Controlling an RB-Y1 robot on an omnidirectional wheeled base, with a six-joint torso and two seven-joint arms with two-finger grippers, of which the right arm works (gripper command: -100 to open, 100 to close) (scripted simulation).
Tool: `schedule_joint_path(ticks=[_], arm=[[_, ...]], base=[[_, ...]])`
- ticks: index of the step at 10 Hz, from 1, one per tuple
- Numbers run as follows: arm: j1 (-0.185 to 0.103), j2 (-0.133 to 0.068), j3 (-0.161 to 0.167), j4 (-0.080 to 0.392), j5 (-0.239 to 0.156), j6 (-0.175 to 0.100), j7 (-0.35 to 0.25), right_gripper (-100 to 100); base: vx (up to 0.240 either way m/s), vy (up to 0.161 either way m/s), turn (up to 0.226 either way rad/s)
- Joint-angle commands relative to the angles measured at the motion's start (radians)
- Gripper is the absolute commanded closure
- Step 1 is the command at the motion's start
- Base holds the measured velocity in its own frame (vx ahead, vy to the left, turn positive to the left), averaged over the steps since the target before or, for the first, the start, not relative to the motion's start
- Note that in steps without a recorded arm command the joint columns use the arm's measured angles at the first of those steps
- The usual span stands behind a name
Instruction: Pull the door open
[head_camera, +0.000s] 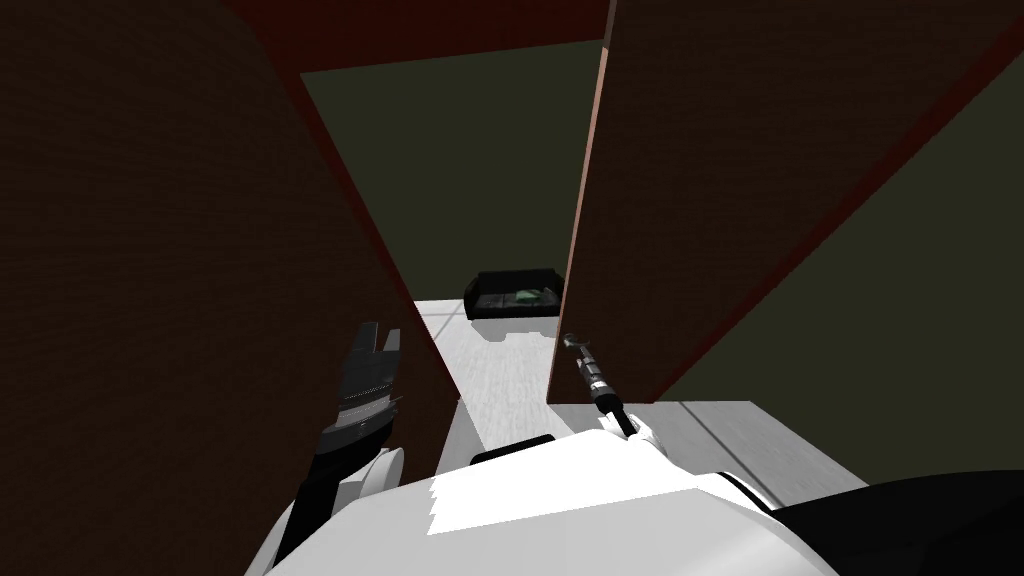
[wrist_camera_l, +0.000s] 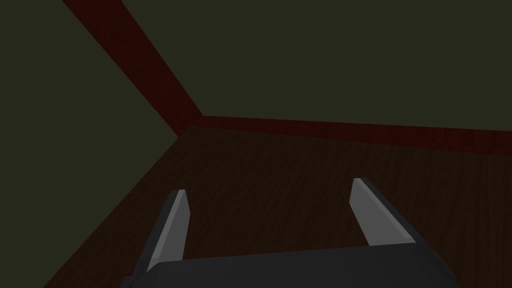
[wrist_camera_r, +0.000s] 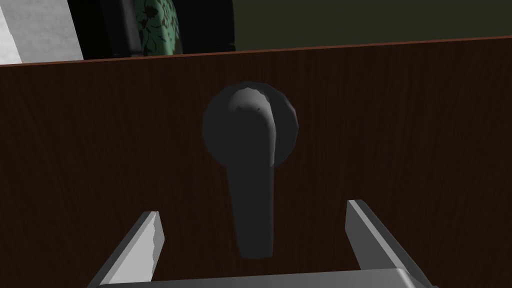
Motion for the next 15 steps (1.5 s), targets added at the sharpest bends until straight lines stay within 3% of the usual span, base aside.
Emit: schedule_joint_path(ticks=[1,3,4,5,10,15], arm=[[0.021,-0.021,-0.012,0.007,-0.009,-0.019,-0.018,-100],[0.031,-0.038,-0.022,0.018,-0.017,-0.032,-0.030,-100],[0.037,-0.032,-0.019,-0.006,-0.015,-0.017,-0.027,-100],[0.037,-0.032,-0.019,-0.006,-0.015,-0.017,-0.027,100],[0.037,-0.032,-0.019,-0.006,-0.015,-0.017,-0.027,100],[0.080,-0.071,0.025,-0.007,0.013,-0.073,-0.088,100]], base=[[0.201,-0.027,0.181],[0.203,-0.019,0.095],[0.084,-0.006,0.011],[-0.010,-0.001,-0.008],[-0.016,0.001,0.001],[-0.172,-0.039,0.117]])
